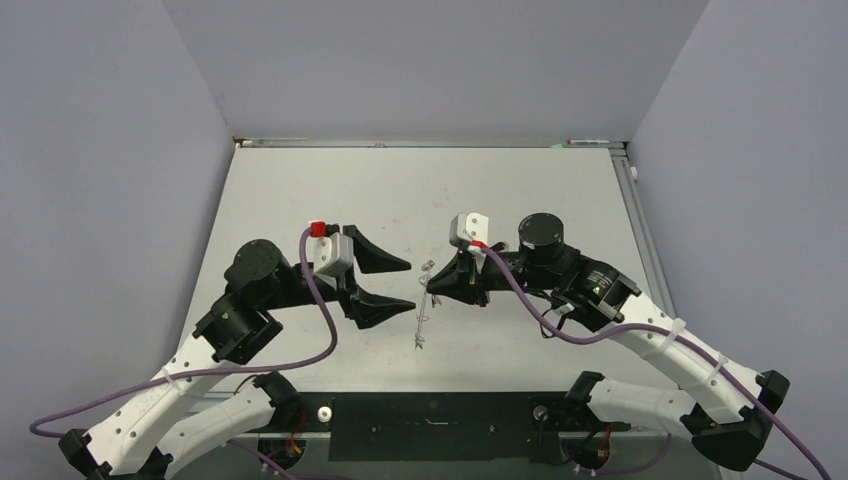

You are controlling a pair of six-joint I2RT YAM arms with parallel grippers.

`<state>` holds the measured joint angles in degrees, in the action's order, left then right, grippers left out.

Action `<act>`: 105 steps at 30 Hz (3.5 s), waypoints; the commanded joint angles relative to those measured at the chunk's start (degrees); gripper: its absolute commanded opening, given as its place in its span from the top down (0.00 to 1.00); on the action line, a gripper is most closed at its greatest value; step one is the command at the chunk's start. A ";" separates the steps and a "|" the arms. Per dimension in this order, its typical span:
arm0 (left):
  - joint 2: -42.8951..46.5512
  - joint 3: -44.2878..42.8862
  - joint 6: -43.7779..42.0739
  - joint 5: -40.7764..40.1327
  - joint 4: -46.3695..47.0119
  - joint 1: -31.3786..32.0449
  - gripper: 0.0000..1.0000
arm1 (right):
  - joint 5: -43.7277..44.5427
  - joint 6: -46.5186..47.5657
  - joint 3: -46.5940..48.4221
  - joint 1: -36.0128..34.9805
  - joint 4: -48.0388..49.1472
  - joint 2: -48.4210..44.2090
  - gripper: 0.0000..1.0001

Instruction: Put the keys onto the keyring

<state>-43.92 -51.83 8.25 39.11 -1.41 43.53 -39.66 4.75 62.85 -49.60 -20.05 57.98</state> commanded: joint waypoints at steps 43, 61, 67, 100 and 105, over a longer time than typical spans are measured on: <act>-22.36 -22.57 -20.49 7.82 -21.86 4.02 0.72 | 3.18 16.34 20.96 -0.59 -29.36 5.39 0.95; -22.40 -21.12 -18.82 8.84 -19.17 4.38 0.86 | 2.92 15.72 20.03 -0.61 -28.10 5.22 0.95; -22.39 -20.60 -18.89 8.61 -19.02 4.46 0.91 | 2.57 15.68 19.75 -0.58 -27.23 4.58 0.95; -8.66 10.48 16.77 -0.16 48.46 0.10 1.00 | 10.53 2.39 1.55 -0.52 -0.02 -13.23 0.57; -8.85 15.36 21.96 -5.50 62.96 -0.07 1.00 | 10.04 -0.03 -1.05 -0.56 4.76 -12.39 0.58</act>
<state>-53.28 -37.80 24.03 39.99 43.22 44.05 -28.36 7.60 63.33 -49.93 -22.50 44.64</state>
